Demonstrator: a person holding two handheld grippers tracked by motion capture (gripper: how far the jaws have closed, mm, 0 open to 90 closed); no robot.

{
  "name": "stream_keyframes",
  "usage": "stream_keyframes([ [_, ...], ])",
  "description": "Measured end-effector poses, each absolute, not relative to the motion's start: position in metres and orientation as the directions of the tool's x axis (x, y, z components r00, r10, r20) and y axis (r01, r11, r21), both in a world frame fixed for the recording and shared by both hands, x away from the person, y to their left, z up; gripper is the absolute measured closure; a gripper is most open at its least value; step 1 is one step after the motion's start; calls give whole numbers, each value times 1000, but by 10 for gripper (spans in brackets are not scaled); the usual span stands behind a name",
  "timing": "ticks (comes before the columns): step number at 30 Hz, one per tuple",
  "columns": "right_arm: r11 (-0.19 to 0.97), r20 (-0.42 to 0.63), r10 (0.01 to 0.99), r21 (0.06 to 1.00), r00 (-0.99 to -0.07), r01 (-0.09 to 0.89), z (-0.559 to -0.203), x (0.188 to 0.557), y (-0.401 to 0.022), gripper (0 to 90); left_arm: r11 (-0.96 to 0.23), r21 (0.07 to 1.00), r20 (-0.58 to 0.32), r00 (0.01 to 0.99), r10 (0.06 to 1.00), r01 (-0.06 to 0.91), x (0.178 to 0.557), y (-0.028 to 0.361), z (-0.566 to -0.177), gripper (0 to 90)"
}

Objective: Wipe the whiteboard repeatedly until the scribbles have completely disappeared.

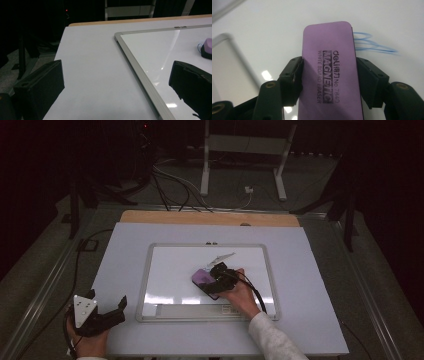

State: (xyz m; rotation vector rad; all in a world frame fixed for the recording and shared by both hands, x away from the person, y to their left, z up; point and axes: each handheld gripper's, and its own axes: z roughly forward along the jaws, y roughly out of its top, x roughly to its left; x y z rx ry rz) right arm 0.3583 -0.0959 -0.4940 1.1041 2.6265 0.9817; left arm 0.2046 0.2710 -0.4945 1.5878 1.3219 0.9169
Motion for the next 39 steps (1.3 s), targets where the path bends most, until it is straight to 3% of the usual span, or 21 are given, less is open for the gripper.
stream_keyframes([
  [7,462,111,752,614,-650,640,-494,365,-103,414,-78,929,16,172,985,361,205,270,-495,7],
  [12,508,180,659,610,-731,608,-496,356,-93,414,-80,929,18,174,985,361,206,270,-495,7],
  [17,545,174,614,613,-770,573,-496,352,-87,414,-78,929,16,171,985,361,205,270,-495,7],
  [32,272,161,876,612,-454,742,-496,391,-150,414,-78,929,16,171,985,362,205,271,-495,7],
  [39,290,144,874,613,-465,735,-495,389,-142,415,-83,927,20,175,984,365,206,269,-495,7],
])
